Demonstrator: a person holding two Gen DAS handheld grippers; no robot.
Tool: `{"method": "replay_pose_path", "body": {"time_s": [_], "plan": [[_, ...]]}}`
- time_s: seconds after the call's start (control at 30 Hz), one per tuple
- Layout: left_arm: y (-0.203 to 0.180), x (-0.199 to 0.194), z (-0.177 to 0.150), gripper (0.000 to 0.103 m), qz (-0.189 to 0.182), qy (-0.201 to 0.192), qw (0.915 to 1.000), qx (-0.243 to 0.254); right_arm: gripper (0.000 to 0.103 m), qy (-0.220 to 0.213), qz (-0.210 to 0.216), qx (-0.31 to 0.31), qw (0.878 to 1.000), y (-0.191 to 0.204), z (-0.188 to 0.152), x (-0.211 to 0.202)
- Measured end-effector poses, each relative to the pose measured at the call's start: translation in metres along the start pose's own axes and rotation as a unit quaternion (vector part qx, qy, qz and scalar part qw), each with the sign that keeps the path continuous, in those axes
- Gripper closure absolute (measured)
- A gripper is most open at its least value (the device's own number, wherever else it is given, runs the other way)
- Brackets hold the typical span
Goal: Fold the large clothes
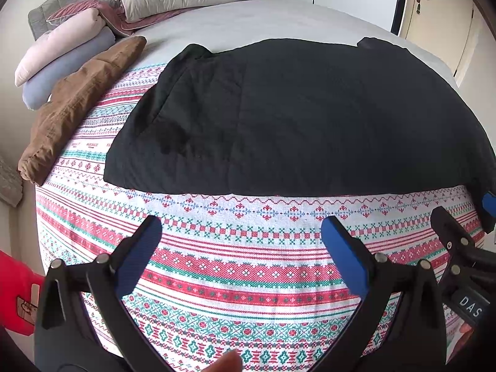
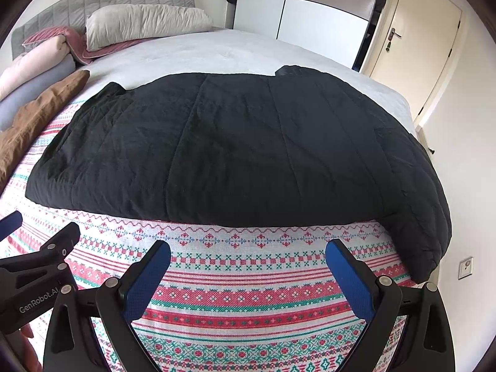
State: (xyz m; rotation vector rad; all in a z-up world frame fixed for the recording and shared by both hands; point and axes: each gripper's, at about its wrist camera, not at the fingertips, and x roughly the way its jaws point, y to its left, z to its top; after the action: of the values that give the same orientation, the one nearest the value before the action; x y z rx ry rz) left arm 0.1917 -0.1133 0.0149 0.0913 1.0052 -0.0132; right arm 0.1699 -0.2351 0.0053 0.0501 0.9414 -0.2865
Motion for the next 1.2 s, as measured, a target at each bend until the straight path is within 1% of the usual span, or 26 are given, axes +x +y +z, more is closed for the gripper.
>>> {"method": "replay_pose_path", "body": {"time_s": [0.43, 0.8, 1.2], "plan": [[0.0015, -0.0018, 0.0001, 0.001, -0.002, -0.003, 1.0000, -0.001, 0.002, -0.006, -0.004, -0.001, 1.000, 0.0005, 0.0007, -0.0044], [0.0030, -0.0017, -0.0006, 0.001, 0.007, -0.005, 1.0000, 0.000, 0.002, -0.005, -0.006, -0.003, 1.000, 0.0019, 0.0009, -0.0044], [0.0036, -0.0017, -0.0003, 0.001, 0.007, -0.005, 1.0000, 0.000, 0.002, -0.004, -0.008, -0.003, 1.000, 0.0022, 0.0006, -0.0039]]}}
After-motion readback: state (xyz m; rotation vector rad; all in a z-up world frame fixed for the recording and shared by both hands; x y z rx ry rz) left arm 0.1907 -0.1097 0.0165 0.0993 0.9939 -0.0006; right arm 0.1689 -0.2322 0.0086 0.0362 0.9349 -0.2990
